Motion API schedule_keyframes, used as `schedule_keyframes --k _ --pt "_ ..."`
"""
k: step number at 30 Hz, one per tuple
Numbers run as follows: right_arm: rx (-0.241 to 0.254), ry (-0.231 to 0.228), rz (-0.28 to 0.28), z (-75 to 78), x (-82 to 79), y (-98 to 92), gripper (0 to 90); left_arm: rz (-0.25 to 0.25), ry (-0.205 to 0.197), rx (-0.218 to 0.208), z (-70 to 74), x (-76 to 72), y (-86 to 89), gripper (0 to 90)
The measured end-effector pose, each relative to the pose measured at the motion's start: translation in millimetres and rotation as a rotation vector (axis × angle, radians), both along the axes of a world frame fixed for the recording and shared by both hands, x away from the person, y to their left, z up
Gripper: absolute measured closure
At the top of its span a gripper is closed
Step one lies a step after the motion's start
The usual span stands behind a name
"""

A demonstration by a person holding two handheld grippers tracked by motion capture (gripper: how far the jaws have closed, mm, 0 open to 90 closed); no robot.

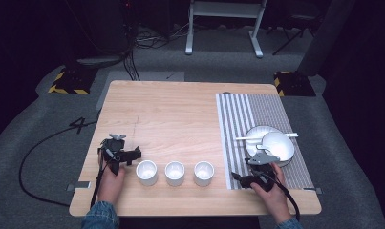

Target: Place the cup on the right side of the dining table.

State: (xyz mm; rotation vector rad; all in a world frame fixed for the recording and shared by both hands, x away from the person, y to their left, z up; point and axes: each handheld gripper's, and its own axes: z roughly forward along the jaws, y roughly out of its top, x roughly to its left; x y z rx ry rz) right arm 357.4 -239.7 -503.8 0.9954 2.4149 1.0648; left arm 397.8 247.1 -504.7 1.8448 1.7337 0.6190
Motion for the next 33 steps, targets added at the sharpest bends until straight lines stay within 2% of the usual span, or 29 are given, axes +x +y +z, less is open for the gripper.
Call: schedule_keyframes --k 17,20,22,29,33 --pt "0.001 0.009 -0.013 0.9 -1.7 0.9 18.5 0.003 -0.003 -0.003 -0.2 0.1 -0.3 0.2" --pt "-0.006 0.038 0.012 4.8 -3.6 1.6 18.1 0.003 -0.003 -0.003 -0.2 0.1 -0.3 0.2" --pt "0.007 0.043 0.022 8.1 -5.7 2.6 18.1 0.003 -0.003 -0.003 -0.2 0.1 -0.2 0.3" --pt "0.044 0.036 0.027 25.5 -13.2 4.3 18.1 0.003 -0.003 -0.003 -0.2 0.1 -0.2 0.2" --pt "0.072 0.019 0.006 35.3 -16.3 5.8 17.2 0.003 -0.003 -0.003 -0.2 0.2 -0.3 0.2"
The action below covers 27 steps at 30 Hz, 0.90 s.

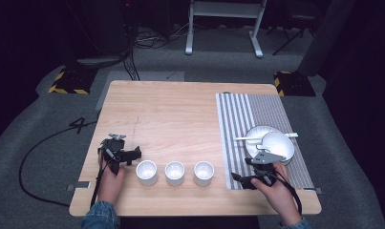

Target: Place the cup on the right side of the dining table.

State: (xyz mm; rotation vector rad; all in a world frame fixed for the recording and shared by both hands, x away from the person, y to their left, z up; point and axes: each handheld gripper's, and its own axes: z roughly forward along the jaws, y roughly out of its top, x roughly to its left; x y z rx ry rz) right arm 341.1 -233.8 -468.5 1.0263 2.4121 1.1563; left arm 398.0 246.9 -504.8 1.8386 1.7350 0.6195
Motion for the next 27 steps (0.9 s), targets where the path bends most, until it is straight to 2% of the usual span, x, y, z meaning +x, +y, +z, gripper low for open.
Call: schedule_keyframes --k 3,6,9,12,16,27 --pt "0.02 -0.025 0.008 11.0 -3.3 2.3 17.3 0.0 0.0 0.0 0.0 0.0 0.0 0.2" --pt "0.023 -0.035 0.01 14.9 -4.4 3.1 17.3 0.0 0.0 0.0 0.0 0.0 0.0 0.2" --pt "0.007 -0.05 0.021 23.6 -6.7 5.5 18.9 0.0 0.0 0.0 0.0 0.0 0.0 0.2" --pt "-0.02 -0.048 0.041 29.4 -6.9 8.7 19.9 0.0 0.0 0.0 0.0 0.0 0.0 0.2" --pt "-0.045 -0.007 0.078 38.3 -3.3 17.1 20.0 -0.002 0.001 0.001 0.1 -0.1 0.1 0.2" --pt "-0.023 -0.041 0.134 51.8 1.6 46.0 19.1 -0.001 0.001 0.001 0.1 -0.1 0.1 0.2"
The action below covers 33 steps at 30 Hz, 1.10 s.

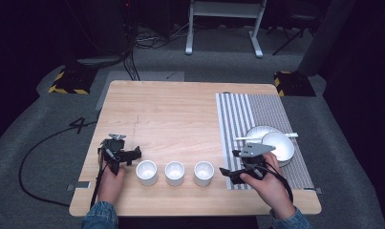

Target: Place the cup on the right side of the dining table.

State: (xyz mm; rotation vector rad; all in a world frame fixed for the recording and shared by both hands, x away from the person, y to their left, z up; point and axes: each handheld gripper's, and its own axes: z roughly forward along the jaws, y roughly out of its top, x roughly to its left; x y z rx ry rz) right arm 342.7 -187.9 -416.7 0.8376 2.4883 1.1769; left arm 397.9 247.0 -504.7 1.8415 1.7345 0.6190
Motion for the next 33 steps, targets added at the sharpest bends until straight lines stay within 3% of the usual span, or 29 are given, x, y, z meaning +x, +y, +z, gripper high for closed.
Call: schedule_keyframes --k 9,15,24,33 --pt "0.017 -0.009 0.051 6.9 -2.0 32.6 17.9 -0.003 0.001 0.001 0.0 0.2 0.1 0.2" --pt "-0.001 -0.004 0.086 2.9 -3.6 52.8 17.2 -0.003 0.001 0.0 0.0 0.2 0.0 0.2" --pt "-0.014 0.002 0.091 -15.9 -3.1 69.3 16.7 -0.003 0.001 0.0 0.0 0.2 0.0 0.2" --pt "-0.061 0.052 0.075 -36.9 2.1 77.0 18.8 -0.004 0.001 0.0 0.0 0.3 0.0 0.2"
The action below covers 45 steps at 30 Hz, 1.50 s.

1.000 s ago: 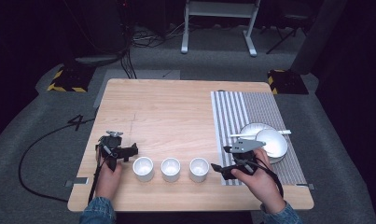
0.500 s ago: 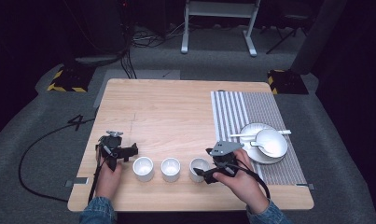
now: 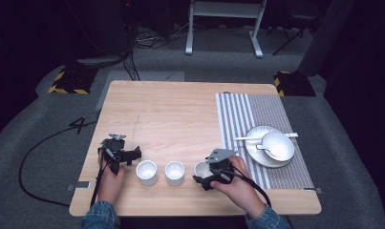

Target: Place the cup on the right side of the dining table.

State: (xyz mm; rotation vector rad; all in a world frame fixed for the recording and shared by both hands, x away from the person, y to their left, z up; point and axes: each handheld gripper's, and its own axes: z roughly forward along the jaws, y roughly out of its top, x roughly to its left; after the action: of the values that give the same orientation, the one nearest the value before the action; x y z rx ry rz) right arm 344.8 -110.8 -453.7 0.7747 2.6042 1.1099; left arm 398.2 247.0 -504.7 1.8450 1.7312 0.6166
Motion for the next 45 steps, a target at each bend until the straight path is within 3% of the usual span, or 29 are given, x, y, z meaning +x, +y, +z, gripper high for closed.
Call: schedule_keyframes --k 6,13,26,31,38,45 --pt "-0.05 0.024 0.005 -10.5 2.4 5.4 22.3 -0.001 0.0 0.0 0.0 0.1 0.0 0.2" --pt "-0.112 0.02 0.019 -16.6 2.6 11.6 26.5 0.0 0.0 0.0 0.0 0.1 0.0 0.2" --pt "-0.182 0.073 0.028 -9.8 7.1 15.8 26.9 -0.001 0.0 0.0 0.0 0.1 0.0 0.2" --pt "-0.232 0.108 0.037 -4.8 10.4 15.8 26.9 -0.002 0.001 -0.001 0.1 0.3 -0.1 0.2" --pt "-0.245 0.129 0.038 5.8 11.0 13.6 27.0 -0.003 0.001 0.0 0.1 0.4 -0.1 0.2" --pt "-0.239 0.118 0.063 20.9 13.0 12.9 26.9 -0.003 0.001 -0.001 0.1 0.4 -0.1 0.2"
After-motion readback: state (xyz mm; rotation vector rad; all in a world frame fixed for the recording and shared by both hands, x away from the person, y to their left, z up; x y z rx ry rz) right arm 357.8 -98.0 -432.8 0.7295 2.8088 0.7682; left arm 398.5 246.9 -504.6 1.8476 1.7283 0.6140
